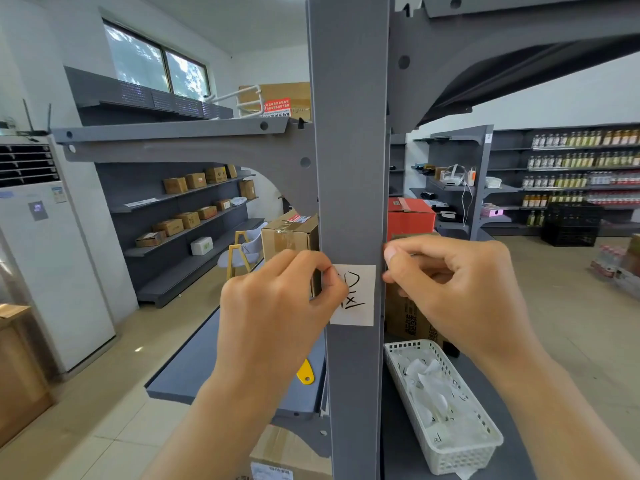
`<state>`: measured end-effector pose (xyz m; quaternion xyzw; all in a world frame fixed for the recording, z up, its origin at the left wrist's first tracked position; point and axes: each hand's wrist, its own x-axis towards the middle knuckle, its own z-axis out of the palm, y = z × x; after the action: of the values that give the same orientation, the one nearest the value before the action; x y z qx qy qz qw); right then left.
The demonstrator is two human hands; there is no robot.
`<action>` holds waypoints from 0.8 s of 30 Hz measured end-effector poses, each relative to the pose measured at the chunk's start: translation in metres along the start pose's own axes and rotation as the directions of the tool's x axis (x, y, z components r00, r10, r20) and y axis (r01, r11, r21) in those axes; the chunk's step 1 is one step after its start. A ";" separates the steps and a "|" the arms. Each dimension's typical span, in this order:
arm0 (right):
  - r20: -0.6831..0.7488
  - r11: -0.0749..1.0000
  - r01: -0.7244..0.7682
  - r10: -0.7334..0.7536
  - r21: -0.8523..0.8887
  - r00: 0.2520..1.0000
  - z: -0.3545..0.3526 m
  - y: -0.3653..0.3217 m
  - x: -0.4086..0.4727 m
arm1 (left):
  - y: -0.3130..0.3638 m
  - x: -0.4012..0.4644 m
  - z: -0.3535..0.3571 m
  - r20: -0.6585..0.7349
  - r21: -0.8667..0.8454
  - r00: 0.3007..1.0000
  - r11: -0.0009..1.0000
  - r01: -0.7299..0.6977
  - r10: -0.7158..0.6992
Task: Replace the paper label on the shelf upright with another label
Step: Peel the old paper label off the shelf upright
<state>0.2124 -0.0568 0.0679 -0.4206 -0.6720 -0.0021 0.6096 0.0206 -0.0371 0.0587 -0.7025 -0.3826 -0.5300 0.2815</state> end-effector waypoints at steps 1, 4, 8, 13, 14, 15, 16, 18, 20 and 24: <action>0.003 1.000 0.003 -0.003 -0.001 1.000 0.000 -0.001 0.000 | 0.003 0.001 -0.001 0.017 0.020 1.000 1.000 0.019 -0.019; 0.014 1.000 0.001 -0.001 0.002 1.000 -0.002 -0.002 -0.001 | 0.008 0.005 -0.002 0.066 0.068 0.995 0.995 0.077 -0.081; 0.039 1.000 -0.003 0.003 0.017 0.999 -0.003 0.000 -0.001 | 0.012 0.008 0.000 0.098 0.149 0.987 0.982 0.114 -0.129; 0.050 0.999 -0.014 0.012 0.042 0.999 -0.004 0.003 -0.003 | 0.016 0.007 0.002 0.130 0.178 0.983 0.978 0.107 -0.132; 0.053 0.999 -0.016 0.014 0.041 0.998 -0.004 0.003 -0.003 | 0.016 0.006 0.002 0.136 0.179 0.983 0.979 0.101 -0.126; 0.054 0.999 -0.019 0.017 0.041 0.998 -0.004 0.003 -0.003 | 0.015 0.006 0.003 0.140 0.178 0.983 0.980 0.090 -0.116; 0.053 0.999 -0.022 0.020 0.041 0.998 -0.004 0.003 -0.002 | 0.014 0.006 0.003 0.141 0.175 0.985 0.981 0.079 -0.104; 0.052 0.999 -0.028 0.025 0.045 0.998 -0.003 0.002 -0.002 | 0.011 0.004 0.003 0.136 0.150 0.987 0.987 0.064 -0.084; 0.050 0.998 -0.033 0.030 0.049 0.998 -0.003 0.002 -0.002 | 0.006 -0.001 0.002 0.134 0.114 0.988 0.992 0.059 -0.074; 0.036 0.999 -0.036 0.035 0.041 0.999 -0.003 -0.001 -0.001 | -0.001 -0.008 -0.002 0.120 0.039 0.986 0.993 0.113 -0.117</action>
<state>0.2144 -0.0596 0.0678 -0.4196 -0.6750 0.0300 0.6061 0.0171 -0.0401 0.0521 -0.7057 -0.4475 -0.4952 0.2377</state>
